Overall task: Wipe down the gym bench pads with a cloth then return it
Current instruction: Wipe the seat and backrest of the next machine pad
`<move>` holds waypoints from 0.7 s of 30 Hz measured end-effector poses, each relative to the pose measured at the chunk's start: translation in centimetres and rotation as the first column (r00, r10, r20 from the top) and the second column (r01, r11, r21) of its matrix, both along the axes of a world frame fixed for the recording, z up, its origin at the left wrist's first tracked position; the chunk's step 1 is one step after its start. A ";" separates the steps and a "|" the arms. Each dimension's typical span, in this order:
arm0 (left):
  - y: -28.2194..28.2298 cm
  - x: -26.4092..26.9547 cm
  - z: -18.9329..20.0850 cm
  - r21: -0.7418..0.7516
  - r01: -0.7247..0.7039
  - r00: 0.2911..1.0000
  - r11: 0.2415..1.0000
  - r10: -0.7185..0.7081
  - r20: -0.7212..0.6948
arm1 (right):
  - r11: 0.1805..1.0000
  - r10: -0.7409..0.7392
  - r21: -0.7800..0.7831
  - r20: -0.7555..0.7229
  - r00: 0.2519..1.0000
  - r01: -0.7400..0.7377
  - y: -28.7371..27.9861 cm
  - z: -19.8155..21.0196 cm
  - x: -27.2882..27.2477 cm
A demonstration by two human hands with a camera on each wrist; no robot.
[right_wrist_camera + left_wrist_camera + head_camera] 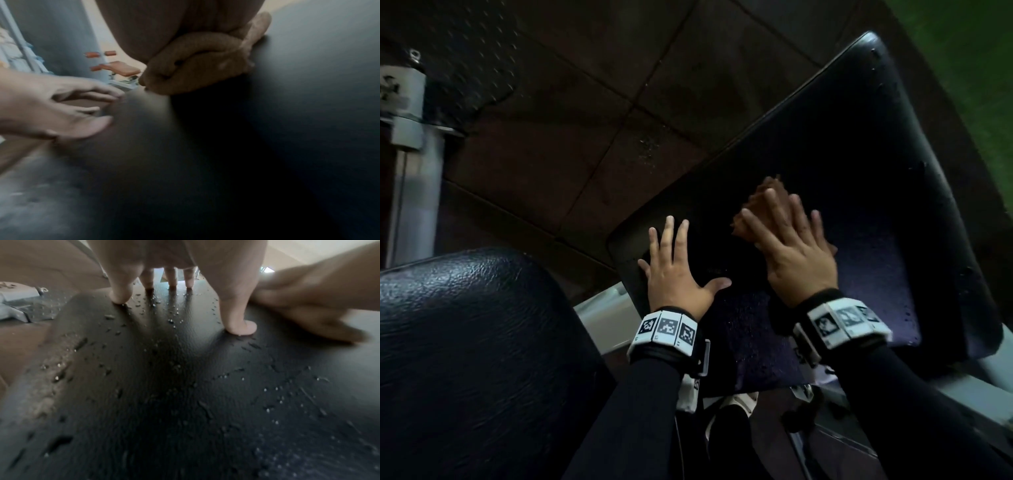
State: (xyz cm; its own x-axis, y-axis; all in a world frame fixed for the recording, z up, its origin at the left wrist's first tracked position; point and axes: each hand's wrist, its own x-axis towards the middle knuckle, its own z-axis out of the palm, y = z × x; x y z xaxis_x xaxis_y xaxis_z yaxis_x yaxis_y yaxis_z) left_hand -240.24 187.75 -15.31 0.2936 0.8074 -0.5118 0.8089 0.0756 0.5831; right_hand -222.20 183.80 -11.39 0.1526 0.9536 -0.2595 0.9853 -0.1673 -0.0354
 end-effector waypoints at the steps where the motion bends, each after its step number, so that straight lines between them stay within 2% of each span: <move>1: 0.0 0.0 0.0 -0.002 0.001 1.000 1.000 -0.001 0.005 | 1.000 -0.029 0.003 0.020 0.999 0.029 -0.2 0.5 1.0; 6: 0.1 0.1 0.0 -0.006 -0.013 1.000 1.000 0.013 0.024 | 0.970 -0.240 0.050 0.025 0.970 0.238 3.5 2.8 5.4; 11: 0.1 0.1 -0.1 -0.005 -0.028 0.999 1.000 0.028 0.029 | 0.948 -0.307 0.099 0.017 0.952 0.304 9.9 1.8 4.4; 13: 0.1 0.1 -0.2 -0.006 -0.045 0.999 0.999 0.045 0.024 | 0.960 -0.267 0.085 0.017 0.963 0.265 11.4 1.0 2.6; 15: 0.2 0.2 -0.2 -0.011 -0.061 0.998 0.998 0.061 0.025 | 0.988 -0.150 0.046 0.009 0.989 0.150 11.3 0.2 0.4; 17: 0.4 0.2 -0.2 -0.001 -0.058 0.998 0.998 0.058 0.019 | 0.998 -0.055 0.035 -0.016 0.998 0.055 9.4 -0.5 -1.6; 21: 0.3 0.2 -0.2 0.021 -0.067 0.998 0.998 0.066 0.017 | 0.999 -0.036 -0.017 -0.061 0.997 0.035 2.9 -0.6 -2.9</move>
State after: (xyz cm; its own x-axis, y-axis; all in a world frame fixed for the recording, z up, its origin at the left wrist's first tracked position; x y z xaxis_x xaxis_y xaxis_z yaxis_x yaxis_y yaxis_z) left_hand -240.06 188.07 -15.48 0.2472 0.8362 -0.4895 0.7926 0.1161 0.5986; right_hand -225.07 186.73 -12.03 0.1700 0.9436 -0.2842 0.9747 -0.2035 -0.0925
